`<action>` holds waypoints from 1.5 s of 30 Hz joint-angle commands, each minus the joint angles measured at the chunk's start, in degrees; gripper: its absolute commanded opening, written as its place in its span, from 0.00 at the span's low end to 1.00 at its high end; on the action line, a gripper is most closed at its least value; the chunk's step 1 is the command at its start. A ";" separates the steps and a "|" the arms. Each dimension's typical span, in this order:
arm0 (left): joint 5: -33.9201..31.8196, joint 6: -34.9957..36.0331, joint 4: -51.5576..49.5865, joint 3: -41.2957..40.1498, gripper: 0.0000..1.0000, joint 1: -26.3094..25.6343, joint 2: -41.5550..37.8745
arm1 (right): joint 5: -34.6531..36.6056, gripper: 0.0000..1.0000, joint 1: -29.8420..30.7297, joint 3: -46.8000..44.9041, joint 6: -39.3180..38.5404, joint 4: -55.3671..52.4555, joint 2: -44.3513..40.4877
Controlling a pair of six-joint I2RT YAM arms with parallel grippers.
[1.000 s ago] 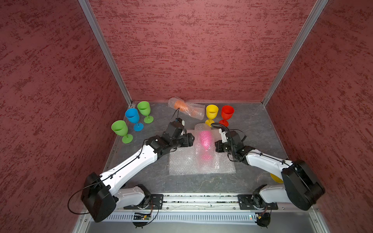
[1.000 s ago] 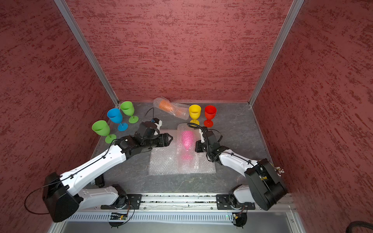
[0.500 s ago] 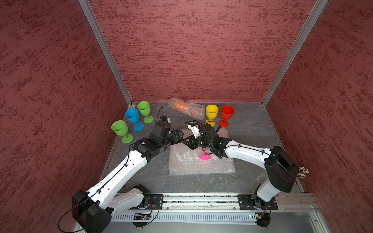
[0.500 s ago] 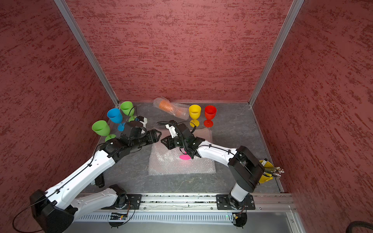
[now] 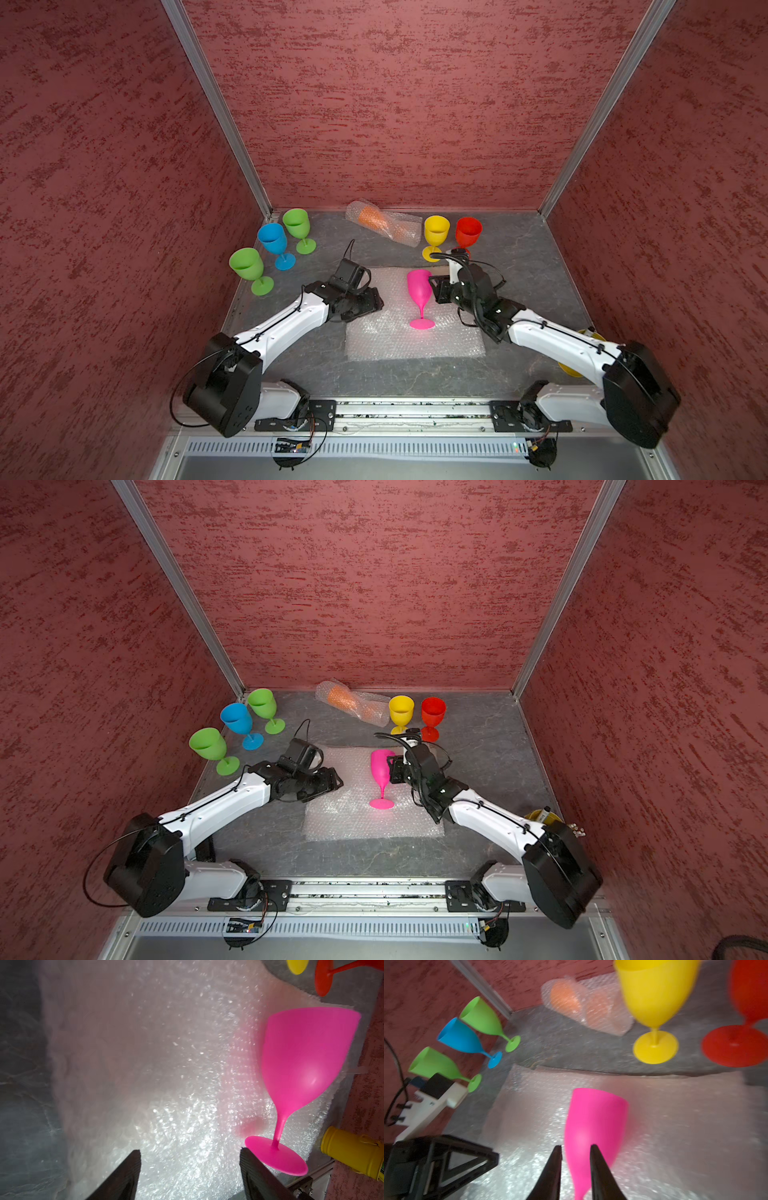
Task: Unpack wine glasses from bubble wrap
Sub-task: Unwrap the bubble wrap, then pick up the wine glass from the bubble wrap.
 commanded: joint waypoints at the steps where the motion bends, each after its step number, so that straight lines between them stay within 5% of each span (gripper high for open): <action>1: 1.73 -1.62 3.31 0.09 0.76 1.67 1.12 | 4.24 0.25 -2.92 -3.55 2.36 0.94 0.33; 10: 1.60 -3.13 1.16 2.36 0.80 4.92 8.78 | 8.35 0.29 -7.42 -4.51 6.17 -0.41 12.39; 14: 1.69 -2.74 -1.28 4.92 0.81 5.07 7.37 | 7.18 0.35 -7.84 -3.06 4.87 -2.57 9.96; 22: -5.37 5.43 -13.26 13.83 0.81 2.81 -0.41 | -0.01 0.78 -7.84 7.82 -2.11 -13.73 2.41; 30: -9.42 14.12 -11.53 14.02 0.77 1.58 -4.80 | -6.74 0.99 -6.55 27.00 2.62 -33.45 15.36; 45: -13.35 16.17 -6.94 8.13 0.73 -0.30 -14.57 | -4.00 0.99 0.61 51.11 3.22 -52.17 38.84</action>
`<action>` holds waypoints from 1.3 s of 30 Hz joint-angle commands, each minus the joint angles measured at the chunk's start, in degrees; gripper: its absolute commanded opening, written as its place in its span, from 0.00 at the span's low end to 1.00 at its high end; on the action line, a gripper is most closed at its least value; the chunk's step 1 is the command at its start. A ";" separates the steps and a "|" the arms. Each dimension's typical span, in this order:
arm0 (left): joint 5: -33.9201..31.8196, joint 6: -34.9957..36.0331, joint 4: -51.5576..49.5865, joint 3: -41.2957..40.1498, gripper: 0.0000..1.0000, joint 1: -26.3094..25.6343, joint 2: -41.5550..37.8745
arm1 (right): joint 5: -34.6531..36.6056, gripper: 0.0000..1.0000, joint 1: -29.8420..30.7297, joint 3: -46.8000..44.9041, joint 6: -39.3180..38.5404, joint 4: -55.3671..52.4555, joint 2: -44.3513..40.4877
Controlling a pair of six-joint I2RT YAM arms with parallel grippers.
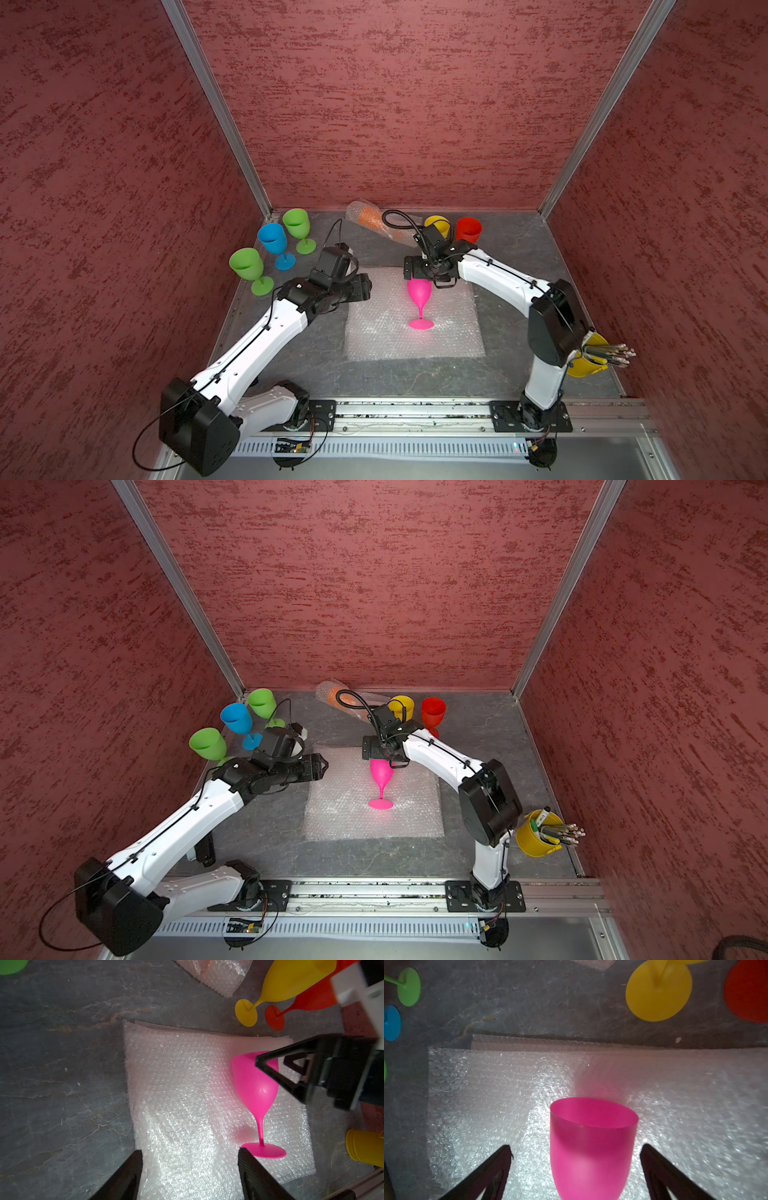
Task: Unpack wine glasses from bubble wrap
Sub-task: Pick up the wine glass from the bubble wrap, then place the wine glass at the center of the board.
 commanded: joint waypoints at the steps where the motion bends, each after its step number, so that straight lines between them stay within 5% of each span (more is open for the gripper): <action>1: -1.96 1.31 1.49 -0.70 0.74 -0.31 -1.81 | -0.98 0.99 0.27 2.24 -0.63 -5.59 3.92; 12: -1.06 0.65 2.35 -1.05 0.74 0.38 -3.49 | 2.07 0.90 -1.06 10.13 -2.02 -9.52 12.89; 25: 0.54 0.16 2.72 -1.13 0.74 1.27 -3.39 | 2.73 0.73 -1.04 7.56 -3.37 -2.78 1.76; 31: 0.05 0.25 2.77 -1.24 0.74 1.42 -3.62 | 9.29 0.74 -0.83 -4.42 -4.38 12.43 -13.13; 39: 1.66 -0.42 3.48 -1.28 0.74 2.05 -2.70 | 22.08 0.66 -0.99 -35.82 -18.74 53.57 -39.67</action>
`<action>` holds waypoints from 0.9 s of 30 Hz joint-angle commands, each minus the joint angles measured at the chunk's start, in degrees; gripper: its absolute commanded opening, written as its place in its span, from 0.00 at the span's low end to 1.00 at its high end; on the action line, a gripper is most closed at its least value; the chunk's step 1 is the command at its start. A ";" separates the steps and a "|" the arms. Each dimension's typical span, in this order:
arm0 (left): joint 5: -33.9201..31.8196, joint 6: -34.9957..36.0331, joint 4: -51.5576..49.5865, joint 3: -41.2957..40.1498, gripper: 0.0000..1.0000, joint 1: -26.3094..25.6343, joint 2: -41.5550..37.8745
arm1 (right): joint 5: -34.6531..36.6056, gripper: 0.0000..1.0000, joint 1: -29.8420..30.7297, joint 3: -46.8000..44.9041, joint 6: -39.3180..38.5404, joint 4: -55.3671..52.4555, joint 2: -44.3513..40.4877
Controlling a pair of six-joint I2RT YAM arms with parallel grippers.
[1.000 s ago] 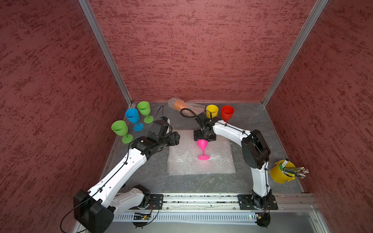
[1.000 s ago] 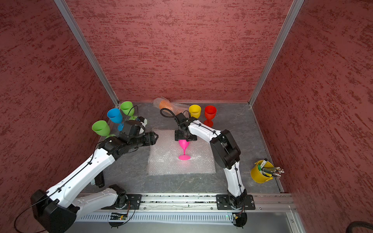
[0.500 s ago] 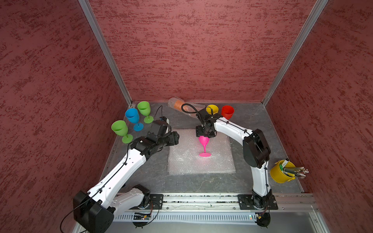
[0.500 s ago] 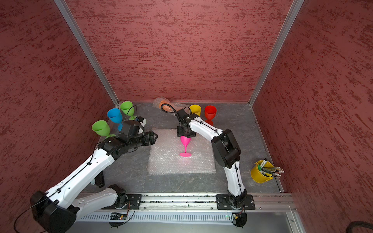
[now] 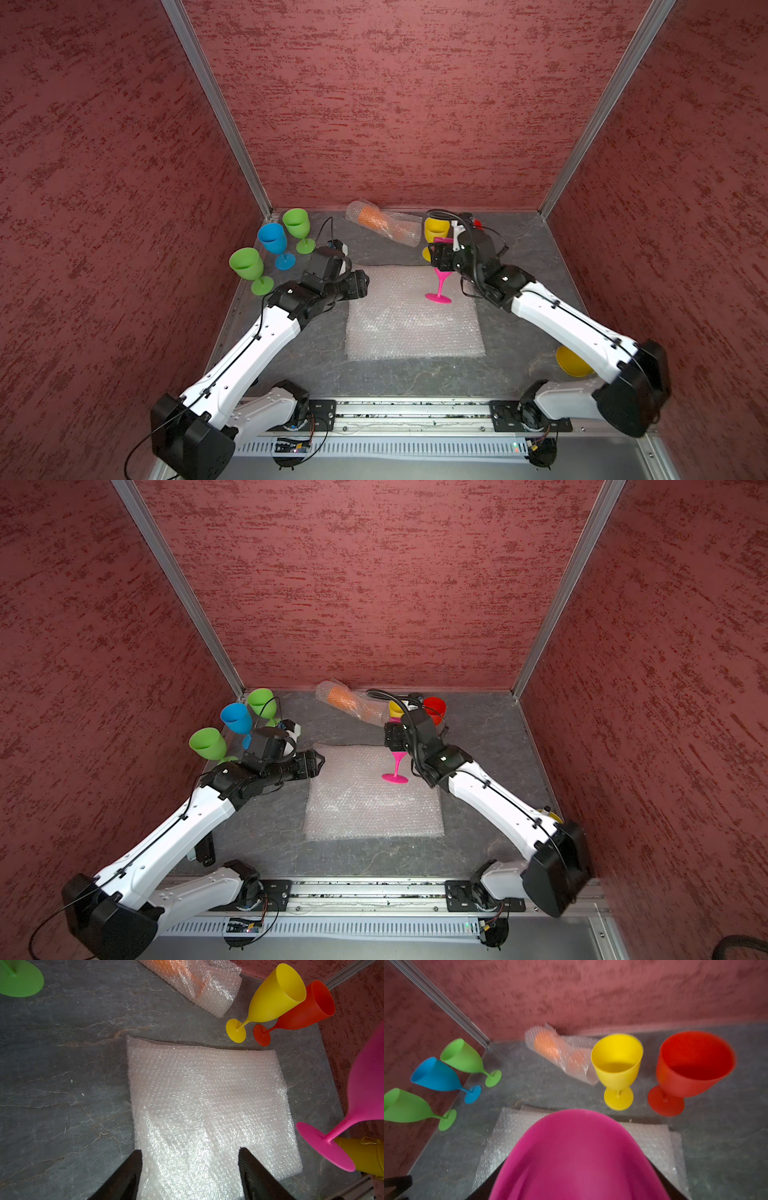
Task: Unpack wine glasses from bubble wrap
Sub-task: Place the wine glass at the center of the board.
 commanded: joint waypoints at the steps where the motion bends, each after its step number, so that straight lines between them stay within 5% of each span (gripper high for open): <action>1: 1.19 -0.45 2.19 -0.66 0.74 0.65 0.12 | 9.83 0.63 -0.11 -12.39 -10.05 27.56 -6.70; 6: 2.80 -0.98 2.72 -0.75 0.74 1.10 1.03 | 20.39 0.65 -0.70 -24.03 -19.20 45.47 -10.98; 12: 3.16 -1.02 2.87 -0.79 0.74 1.10 1.83 | 23.69 0.69 -5.91 -31.91 -27.91 60.42 -9.39; 20: 4.21 -1.50 3.09 -0.70 0.75 1.28 3.02 | 15.54 0.77 -18.36 -38.09 -25.35 78.14 2.24; 27: 4.49 -1.59 3.41 -0.97 0.74 1.37 3.67 | 9.43 0.79 -26.48 -33.46 -25.58 92.29 20.61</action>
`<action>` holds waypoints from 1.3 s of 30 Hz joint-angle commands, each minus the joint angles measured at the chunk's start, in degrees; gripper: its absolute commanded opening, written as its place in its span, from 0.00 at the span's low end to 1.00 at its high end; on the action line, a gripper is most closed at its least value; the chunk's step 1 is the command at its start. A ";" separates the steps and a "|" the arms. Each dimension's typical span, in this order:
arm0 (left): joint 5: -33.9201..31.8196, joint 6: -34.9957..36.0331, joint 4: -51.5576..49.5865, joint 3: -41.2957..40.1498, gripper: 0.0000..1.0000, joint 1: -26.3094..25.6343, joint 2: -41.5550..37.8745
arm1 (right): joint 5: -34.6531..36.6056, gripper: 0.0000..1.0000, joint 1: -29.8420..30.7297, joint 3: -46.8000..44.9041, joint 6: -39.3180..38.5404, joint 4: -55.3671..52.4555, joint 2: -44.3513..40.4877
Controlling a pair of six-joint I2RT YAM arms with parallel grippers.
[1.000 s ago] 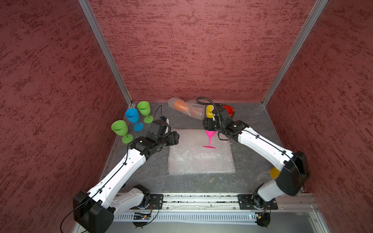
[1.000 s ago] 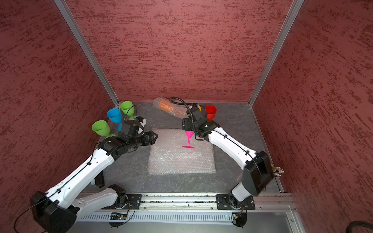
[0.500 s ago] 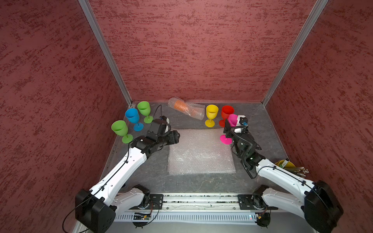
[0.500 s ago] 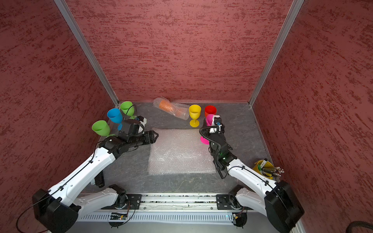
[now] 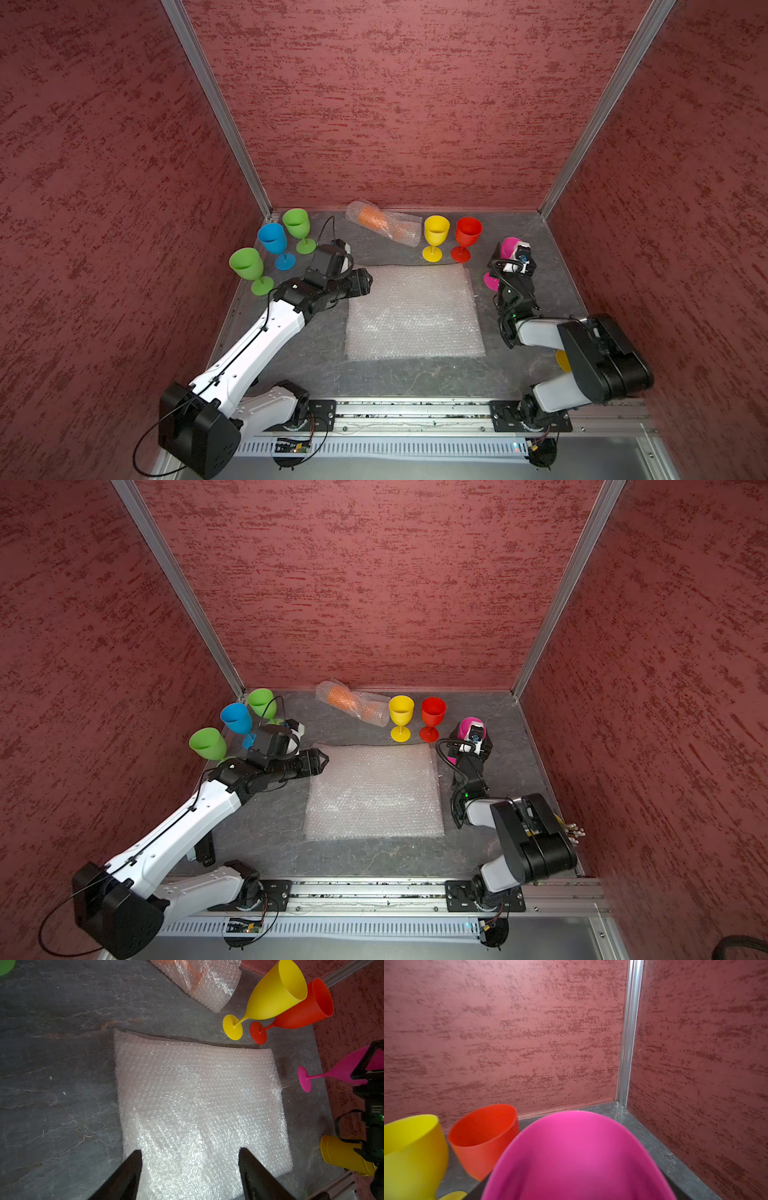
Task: Unpack wine glasses from bubble wrap
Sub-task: Place the wine glass at the center of the board.
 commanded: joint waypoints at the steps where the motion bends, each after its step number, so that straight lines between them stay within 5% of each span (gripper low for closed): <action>1: 0.20 -0.20 0.91 -0.55 0.74 0.28 0.75 | -5.30 0.79 -2.59 4.11 0.17 11.00 5.47; 20: 2.94 -0.90 1.39 0.61 0.75 1.68 5.45 | -17.69 0.85 -9.25 20.79 -1.11 15.43 26.96; 39: 4.05 -1.64 1.52 0.87 0.76 2.63 7.72 | -19.28 0.93 -10.51 26.68 0.91 11.92 29.97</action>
